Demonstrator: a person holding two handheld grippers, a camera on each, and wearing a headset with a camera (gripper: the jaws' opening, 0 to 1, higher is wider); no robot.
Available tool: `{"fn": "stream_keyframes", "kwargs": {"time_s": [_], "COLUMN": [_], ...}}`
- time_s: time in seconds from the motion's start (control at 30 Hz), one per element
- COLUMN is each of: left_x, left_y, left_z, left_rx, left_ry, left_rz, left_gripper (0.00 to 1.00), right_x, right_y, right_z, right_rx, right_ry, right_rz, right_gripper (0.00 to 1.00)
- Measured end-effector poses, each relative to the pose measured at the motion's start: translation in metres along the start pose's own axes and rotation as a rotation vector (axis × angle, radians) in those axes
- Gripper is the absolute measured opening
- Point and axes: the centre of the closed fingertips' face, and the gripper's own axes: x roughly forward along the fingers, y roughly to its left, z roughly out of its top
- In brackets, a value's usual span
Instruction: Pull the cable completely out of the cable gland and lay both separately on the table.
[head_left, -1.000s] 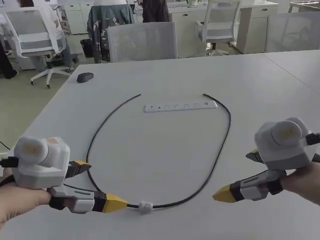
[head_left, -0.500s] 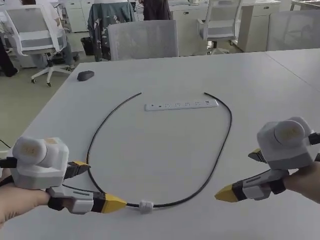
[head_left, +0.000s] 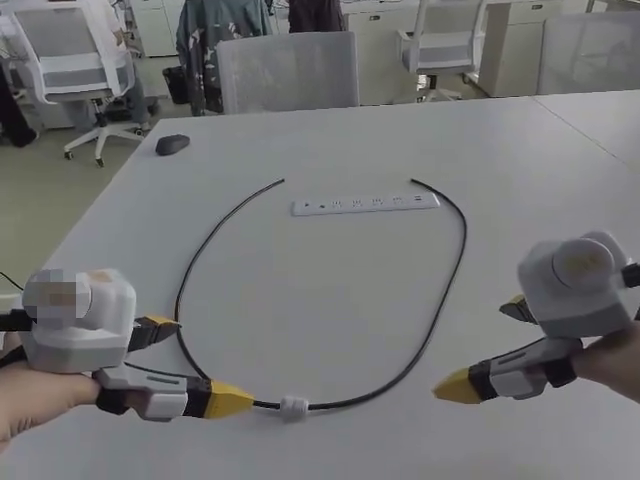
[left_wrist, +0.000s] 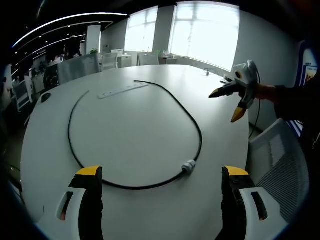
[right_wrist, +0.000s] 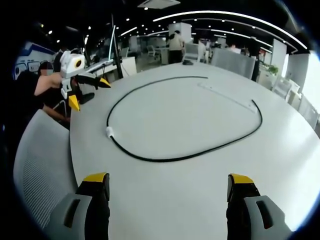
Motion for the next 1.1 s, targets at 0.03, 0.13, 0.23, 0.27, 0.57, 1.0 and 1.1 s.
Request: {"fn": "stream_keyframes", "kwargs": {"time_s": [0.03,0.13,0.23,0.27,0.57,1.0,1.1], "left_x": [0.0,-0.001,0.0,0.0,0.002,0.003,0.003], "left_y": [0.0,0.001,0.0,-0.001,-0.001,-0.006,-0.009], "left_z": [0.0,0.0,0.0,0.001,0.006,0.019,0.023], "left_rx": [0.0,-0.002,0.001,0.003,0.022,0.024,0.024], "left_ry": [0.0,-0.004,-0.002,-0.005,-0.023,-0.08,-0.094], "left_rz": [0.001,0.002,0.001,0.0,0.0,-0.021,-0.028], "left_gripper": [0.99,0.99,0.99,0.99,0.99,0.99,0.99], "right_x": [0.0,-0.001,0.0,0.0,0.001,0.026,0.032], "right_y": [0.0,0.0,0.0,-0.001,-0.005,0.033,0.05], "right_z": [-0.001,-0.002,-0.003,-0.003,-0.002,0.034,0.045], "right_rx": [0.001,0.002,-0.001,0.0,-0.008,-0.087,-0.105], "right_ry": [0.002,0.005,0.007,0.007,0.003,-0.062,-0.074], "right_rz": [0.0,-0.001,-0.002,-0.002,-0.011,0.101,0.157], "right_gripper": [0.99,0.99,0.99,0.99,0.99,0.84,0.63]}}
